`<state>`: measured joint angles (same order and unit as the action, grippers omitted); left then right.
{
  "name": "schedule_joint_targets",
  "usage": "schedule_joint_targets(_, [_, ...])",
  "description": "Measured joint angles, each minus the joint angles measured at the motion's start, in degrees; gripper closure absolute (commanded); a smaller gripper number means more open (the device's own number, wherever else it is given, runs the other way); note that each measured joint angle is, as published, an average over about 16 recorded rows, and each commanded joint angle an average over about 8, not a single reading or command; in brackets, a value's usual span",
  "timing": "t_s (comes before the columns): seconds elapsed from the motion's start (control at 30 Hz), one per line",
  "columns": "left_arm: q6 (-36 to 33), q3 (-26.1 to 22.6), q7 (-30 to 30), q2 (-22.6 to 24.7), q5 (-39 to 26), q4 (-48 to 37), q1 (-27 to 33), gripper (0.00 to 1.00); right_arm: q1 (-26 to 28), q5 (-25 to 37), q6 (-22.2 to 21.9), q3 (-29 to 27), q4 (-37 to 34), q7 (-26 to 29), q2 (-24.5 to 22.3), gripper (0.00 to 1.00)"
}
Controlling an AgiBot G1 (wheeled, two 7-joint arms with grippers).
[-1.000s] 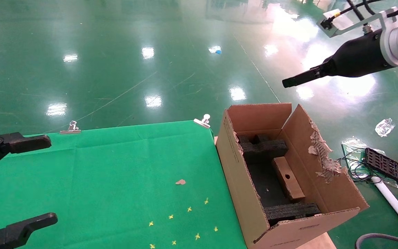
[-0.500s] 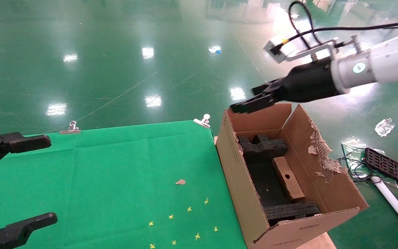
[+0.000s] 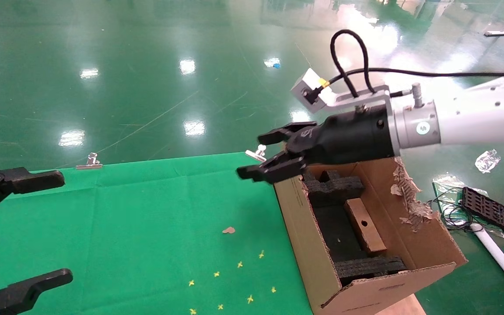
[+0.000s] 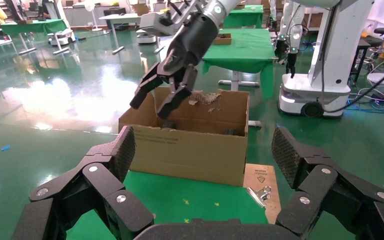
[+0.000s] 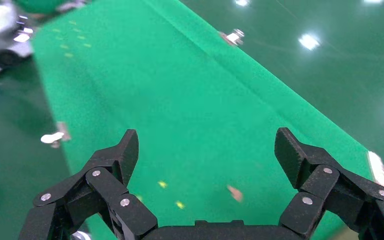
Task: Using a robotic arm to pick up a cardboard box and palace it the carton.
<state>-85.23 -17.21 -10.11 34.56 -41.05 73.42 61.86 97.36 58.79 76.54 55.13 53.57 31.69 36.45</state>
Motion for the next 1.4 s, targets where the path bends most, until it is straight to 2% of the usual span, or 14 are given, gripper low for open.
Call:
schedule_joint_targets(0.97, [0.04, -0.08, 0.04, -0.03, 0.06, 0.0, 0.01, 0.0, -32.68, -15.43, 8.34, -35.7, 18.22, -18.98, -1.29, 0.0])
schedule_joint_targets(1.17, [0.06, -0.09, 0.05, -0.04, 0.07, -0.01, 0.01, 0.0, -36.43, -17.23, 9.29, -39.79, 20.26, -20.97, -1.43, 0.0])
schedule_joint_targets(1.4, [0.07, -0.09, 0.05, -0.04, 0.07, -0.02, 0.01, 0.0, -37.37, -17.71, 9.54, -40.8, 20.76, -21.37, -1.48, 0.0])
